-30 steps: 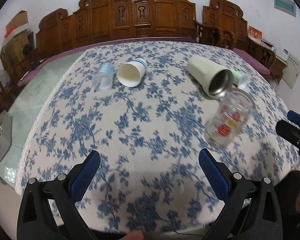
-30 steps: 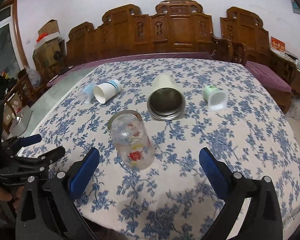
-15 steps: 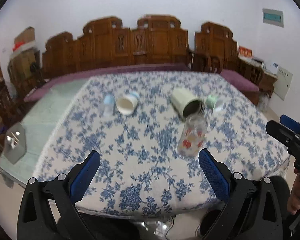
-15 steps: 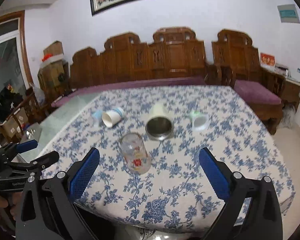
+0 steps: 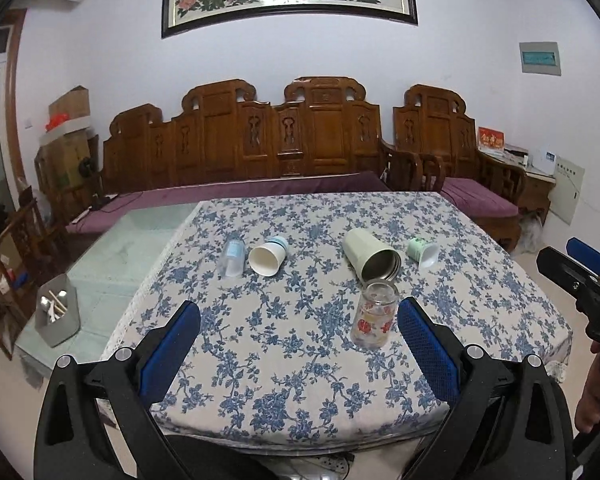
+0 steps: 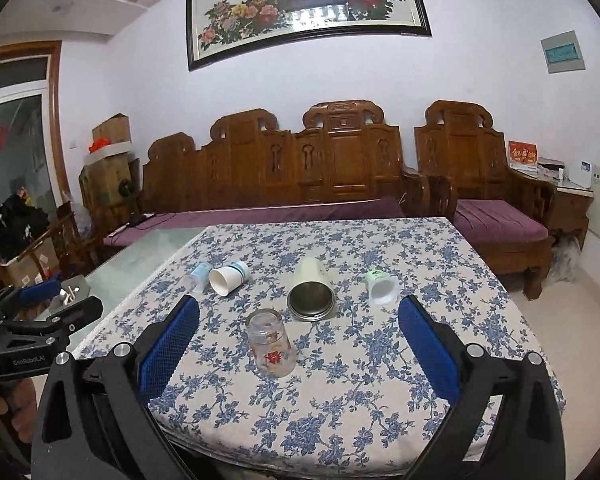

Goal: Flip cup upside down

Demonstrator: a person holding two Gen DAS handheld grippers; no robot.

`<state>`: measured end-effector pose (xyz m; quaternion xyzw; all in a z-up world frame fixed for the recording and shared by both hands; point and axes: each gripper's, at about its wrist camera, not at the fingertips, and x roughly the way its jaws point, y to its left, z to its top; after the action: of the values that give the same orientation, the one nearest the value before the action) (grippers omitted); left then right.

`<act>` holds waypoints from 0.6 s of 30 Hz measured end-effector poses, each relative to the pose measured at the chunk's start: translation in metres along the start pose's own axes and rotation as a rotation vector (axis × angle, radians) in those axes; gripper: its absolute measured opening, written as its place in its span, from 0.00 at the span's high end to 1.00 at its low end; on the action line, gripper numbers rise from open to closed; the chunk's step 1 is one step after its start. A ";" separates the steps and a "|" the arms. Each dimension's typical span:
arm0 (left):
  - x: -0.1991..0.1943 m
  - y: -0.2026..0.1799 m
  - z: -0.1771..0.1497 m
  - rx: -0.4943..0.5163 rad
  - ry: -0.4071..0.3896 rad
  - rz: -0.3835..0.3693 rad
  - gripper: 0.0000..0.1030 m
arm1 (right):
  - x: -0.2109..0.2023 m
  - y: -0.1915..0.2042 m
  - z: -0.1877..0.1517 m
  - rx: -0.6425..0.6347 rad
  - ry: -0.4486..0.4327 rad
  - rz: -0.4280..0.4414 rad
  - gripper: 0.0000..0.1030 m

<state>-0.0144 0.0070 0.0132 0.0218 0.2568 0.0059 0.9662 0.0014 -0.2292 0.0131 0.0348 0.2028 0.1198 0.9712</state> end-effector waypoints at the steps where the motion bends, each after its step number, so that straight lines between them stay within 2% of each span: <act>1: 0.000 0.000 0.000 -0.003 -0.001 -0.001 0.08 | 0.000 0.000 0.000 -0.002 -0.001 -0.002 0.03; 18: -0.003 0.002 0.000 -0.012 -0.007 0.000 0.08 | 0.000 0.003 -0.003 -0.014 -0.004 -0.011 0.03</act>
<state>-0.0173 0.0090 0.0152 0.0161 0.2534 0.0075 0.9672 -0.0007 -0.2261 0.0110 0.0272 0.2000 0.1157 0.9726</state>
